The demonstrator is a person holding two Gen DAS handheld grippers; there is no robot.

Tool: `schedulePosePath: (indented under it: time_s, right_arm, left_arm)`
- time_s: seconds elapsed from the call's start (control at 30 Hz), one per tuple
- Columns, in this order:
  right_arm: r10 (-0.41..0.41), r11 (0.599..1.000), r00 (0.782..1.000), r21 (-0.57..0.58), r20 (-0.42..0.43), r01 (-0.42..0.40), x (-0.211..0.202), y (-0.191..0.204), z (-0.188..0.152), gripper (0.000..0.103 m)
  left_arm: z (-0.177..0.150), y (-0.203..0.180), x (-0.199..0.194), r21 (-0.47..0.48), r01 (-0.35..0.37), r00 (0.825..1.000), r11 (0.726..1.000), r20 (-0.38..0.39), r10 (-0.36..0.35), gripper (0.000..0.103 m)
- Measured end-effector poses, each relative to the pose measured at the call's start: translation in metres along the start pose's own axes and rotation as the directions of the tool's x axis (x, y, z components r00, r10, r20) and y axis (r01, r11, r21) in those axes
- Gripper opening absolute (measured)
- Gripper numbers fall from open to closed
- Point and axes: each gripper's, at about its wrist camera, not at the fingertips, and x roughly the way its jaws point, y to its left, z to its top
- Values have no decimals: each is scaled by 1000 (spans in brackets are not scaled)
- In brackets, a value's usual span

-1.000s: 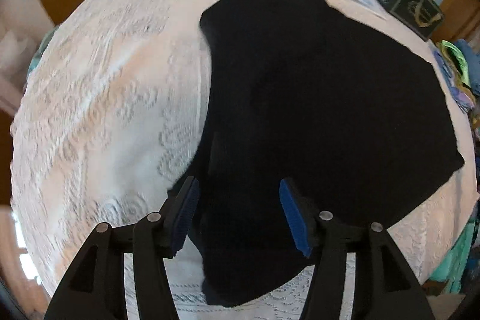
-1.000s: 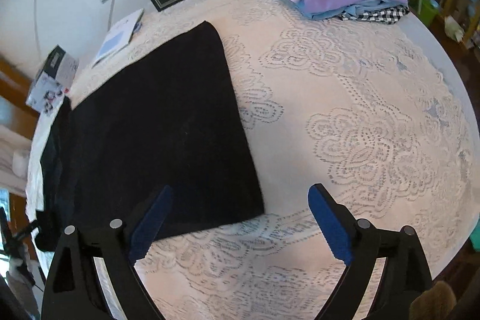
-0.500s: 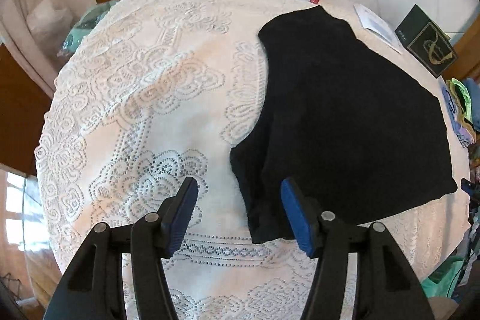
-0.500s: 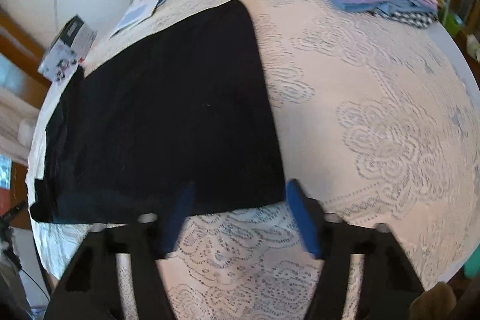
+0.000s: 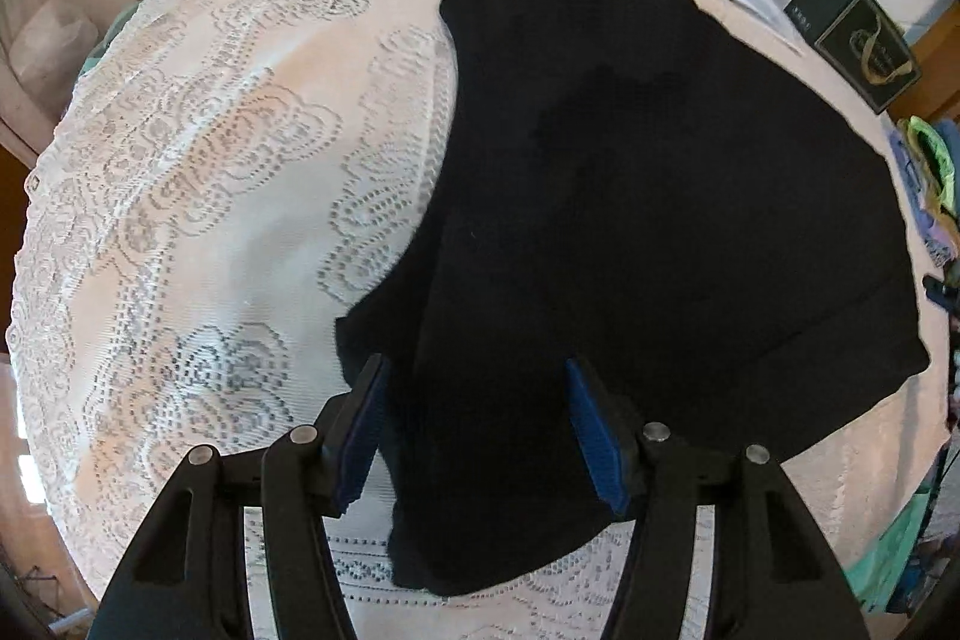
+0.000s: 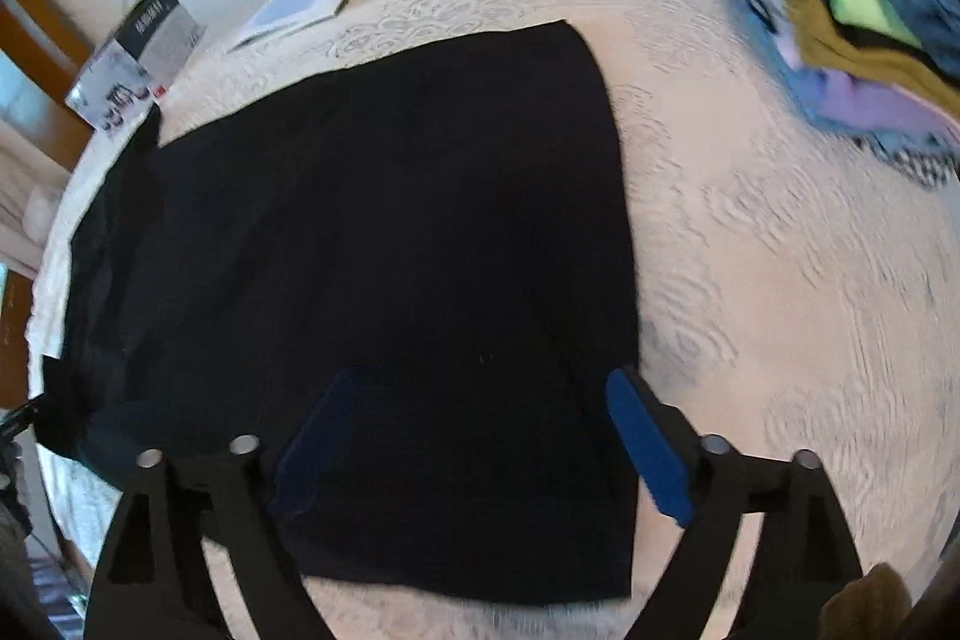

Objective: Fold clothes

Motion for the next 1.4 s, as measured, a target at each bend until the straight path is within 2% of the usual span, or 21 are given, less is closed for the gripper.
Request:
schedulePosePath:
  time_s: [0.03,0.07,0.1,0.13,0.17,0.2,0.3,0.37,0.5,0.57,0.67,0.73,0.87,0.93,0.97,1.0,1.1,1.27,1.33,1.37,1.4]
  right_arm:
    - [-10,1000,1000,-10,-14,10,8,2,3,91]
    - [-21,1000,999,-21,-28,20,16,5,5,82]
    - [-46,998,998,-39,-37,45,20,8,5,53]
    - [-106,992,994,-72,-29,104,21,14,3,42]
    - [-116,990,993,-85,-27,114,17,18,-1,21]
    - [-102,991,994,-88,-31,99,13,21,-5,5]
    - [-74,996,997,-54,26,75,-15,18,-23,5]
    - [-24,1000,994,13,103,23,-51,7,-44,5]
    - [11,996,972,86,233,-32,-128,-12,-96,5]
    - [23,993,963,105,270,-54,-159,-19,-121,5]
    - [28,991,958,117,285,-64,-170,-21,-137,5]
    - [28,992,963,113,268,-60,-157,-21,-129,5]
    - [30,991,975,123,218,-58,-124,-23,-113,5]
    - [26,989,980,138,196,-54,-113,-27,-110,5]
    - [26,987,983,148,183,-54,-108,-30,-110,5]
    - [25,986,985,157,170,-52,-104,-33,-111,5]
    - [24,983,990,175,136,-48,-92,-39,-111,5]
    - [32,981,994,189,105,-52,-80,-44,-112,6]
    - [31,980,995,193,95,-49,-77,-45,-113,6]
    - [31,979,995,196,92,-48,-76,-46,-114,6]
    - [31,978,995,200,94,-49,-77,-47,-115,6]
  left_arm:
    - [-1,-2,1,1,0,1000,1000,-1,0,36]
    - [-2,-5,2,1,4,1000,1000,-7,-4,11]
    - [-3,-7,0,-1,8,1000,1000,-6,-8,8]
    - [-5,-11,-6,2,7,1000,1000,9,-7,7]
    - [-6,-14,-12,10,4,1000,1000,28,-4,7]
    - [-7,-17,-21,19,6,999,1000,50,-7,7]
    - [-15,-25,-59,55,56,987,997,146,-64,7]
    - [-23,-29,-85,94,86,972,992,212,-105,7]
    - [-46,-35,-139,193,85,932,977,331,-146,7]
    - [-52,-31,-156,186,87,917,979,370,-152,7]
    - [-43,-23,-163,154,89,907,984,395,-144,7]
    - [-19,-17,-147,143,82,916,986,379,-131,7]
    - [6,-10,-102,130,50,957,990,277,-85,8]
    - [-1,-15,-91,147,40,967,988,243,-75,29]
    - [-5,-18,-85,157,38,972,987,223,-72,52]
    - [-10,-21,-78,165,43,977,985,201,-76,59]
    - [-24,-25,-52,165,77,988,983,123,-98,59]
    - [-26,-34,-13,134,110,991,985,58,-119,59]
    - [-25,-39,1,131,104,993,986,33,-110,52]
    - [-25,-41,7,130,91,996,987,15,-93,4]
    - [-26,-43,8,129,74,997,989,12,-76,1]
